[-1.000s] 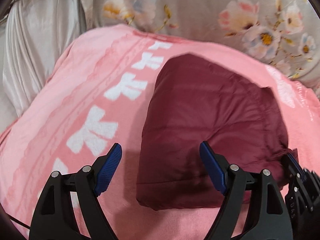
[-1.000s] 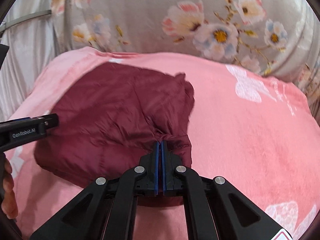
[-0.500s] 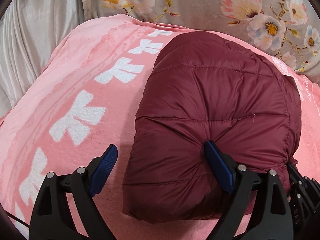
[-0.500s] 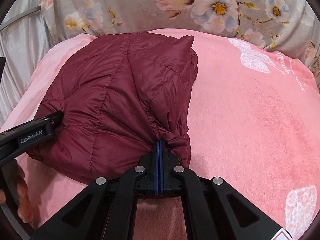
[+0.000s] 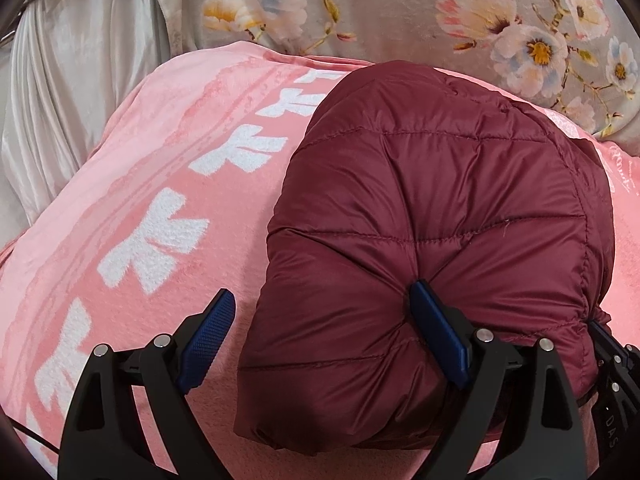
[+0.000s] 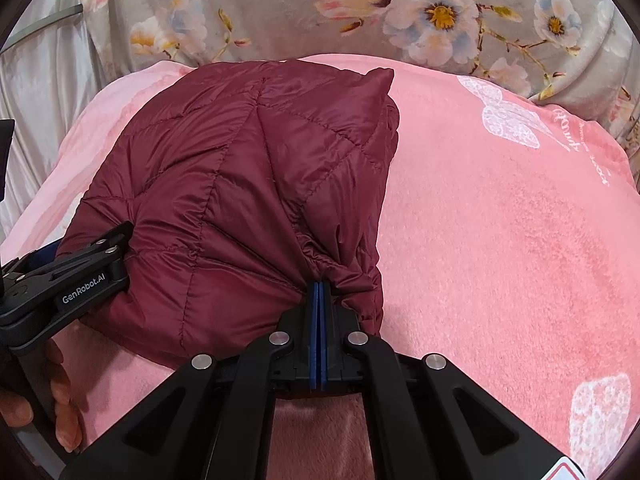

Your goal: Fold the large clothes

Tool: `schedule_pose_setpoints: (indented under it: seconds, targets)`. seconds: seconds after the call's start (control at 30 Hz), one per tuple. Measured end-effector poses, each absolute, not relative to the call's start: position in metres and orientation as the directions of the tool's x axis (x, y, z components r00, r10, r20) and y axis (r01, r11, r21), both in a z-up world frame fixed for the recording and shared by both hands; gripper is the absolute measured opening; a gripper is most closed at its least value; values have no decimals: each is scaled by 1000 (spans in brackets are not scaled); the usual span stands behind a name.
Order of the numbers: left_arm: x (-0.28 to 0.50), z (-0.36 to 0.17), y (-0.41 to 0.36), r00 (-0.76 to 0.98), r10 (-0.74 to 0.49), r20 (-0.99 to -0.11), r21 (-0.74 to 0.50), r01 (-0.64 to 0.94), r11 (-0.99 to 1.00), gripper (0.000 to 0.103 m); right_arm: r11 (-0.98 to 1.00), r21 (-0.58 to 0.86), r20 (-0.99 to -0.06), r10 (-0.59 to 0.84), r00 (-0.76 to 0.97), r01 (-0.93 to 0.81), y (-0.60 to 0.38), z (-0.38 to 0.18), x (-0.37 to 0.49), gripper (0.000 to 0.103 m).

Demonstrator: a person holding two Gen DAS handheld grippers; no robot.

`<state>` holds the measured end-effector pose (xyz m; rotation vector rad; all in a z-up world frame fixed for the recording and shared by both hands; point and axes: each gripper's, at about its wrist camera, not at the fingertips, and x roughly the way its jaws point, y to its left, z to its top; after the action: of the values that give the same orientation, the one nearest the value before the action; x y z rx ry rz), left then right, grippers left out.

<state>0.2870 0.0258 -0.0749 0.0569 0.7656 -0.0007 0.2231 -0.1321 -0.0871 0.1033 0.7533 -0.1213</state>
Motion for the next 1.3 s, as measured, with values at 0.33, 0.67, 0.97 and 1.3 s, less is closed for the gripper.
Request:
schedule_pose_setpoints:
  seconds: [0.33,0.67,0.97,1.3]
  targets:
    - [288,-75,26,723,27,-690,60,20,998,88,988,26,-688,-94,720,154,-127,-87,225,0]
    - [289,-75,27,721,15,-693,49,26,998,88,985,-45,-689,-150,709,165,-117,-87,227,0]
    - [262,-58,35,771,6,-637,20,9,1000,87,979,93,-631,-84,772,183,-137,-73,194,19]
    - [184,-33,17,819,-45,-572,16,66,998,95,965,41,-468,-209,858,258,-140,-59,90,84]
